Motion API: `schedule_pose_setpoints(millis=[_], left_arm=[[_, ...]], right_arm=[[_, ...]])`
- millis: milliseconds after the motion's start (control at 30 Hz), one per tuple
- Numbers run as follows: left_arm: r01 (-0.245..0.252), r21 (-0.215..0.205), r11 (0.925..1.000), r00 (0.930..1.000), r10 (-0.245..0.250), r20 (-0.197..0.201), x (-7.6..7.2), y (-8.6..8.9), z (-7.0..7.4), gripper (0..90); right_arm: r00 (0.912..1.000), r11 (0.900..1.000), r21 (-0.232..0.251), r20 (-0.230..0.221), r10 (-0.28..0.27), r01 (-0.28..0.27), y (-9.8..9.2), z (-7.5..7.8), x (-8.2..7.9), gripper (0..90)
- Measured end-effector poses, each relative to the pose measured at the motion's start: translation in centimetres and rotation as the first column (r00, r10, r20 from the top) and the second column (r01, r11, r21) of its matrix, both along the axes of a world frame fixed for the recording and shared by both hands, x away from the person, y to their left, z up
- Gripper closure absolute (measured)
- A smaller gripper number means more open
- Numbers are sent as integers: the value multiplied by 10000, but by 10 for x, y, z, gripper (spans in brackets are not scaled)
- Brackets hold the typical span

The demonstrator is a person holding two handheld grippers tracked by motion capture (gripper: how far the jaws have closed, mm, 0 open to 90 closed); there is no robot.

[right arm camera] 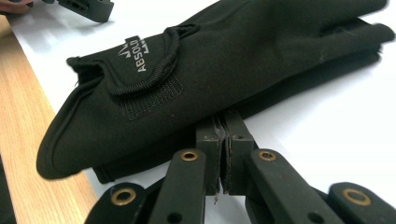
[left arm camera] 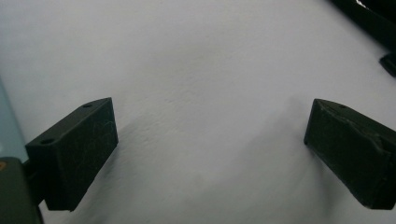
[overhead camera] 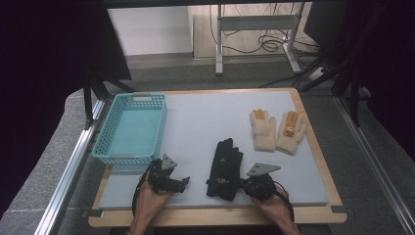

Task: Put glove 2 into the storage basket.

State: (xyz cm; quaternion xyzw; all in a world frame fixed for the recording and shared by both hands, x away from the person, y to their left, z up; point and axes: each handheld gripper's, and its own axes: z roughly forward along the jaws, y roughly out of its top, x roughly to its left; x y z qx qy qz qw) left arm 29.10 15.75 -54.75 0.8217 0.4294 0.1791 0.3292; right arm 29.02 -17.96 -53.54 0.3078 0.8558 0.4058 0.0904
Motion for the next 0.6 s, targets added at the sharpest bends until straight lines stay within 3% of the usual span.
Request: schedule_pose_setpoints(millis=[67,333,600], left_arm=[[14,116,9999,10000,-14,17,-1,4,0,33],[153,-407,9991,9995,-164,-256,-2,15,-3,37],[146,-453,9989,9994,-160,-310,-1,15,-4,32]], right_arm=[[10000,10000,-1,-32,72,-72,6,0,0,854],[9993,9993,-29,20,379,-378,33,-2,5,837],[9990,9989,-258,207,396,-390,56,-2,12,827]])
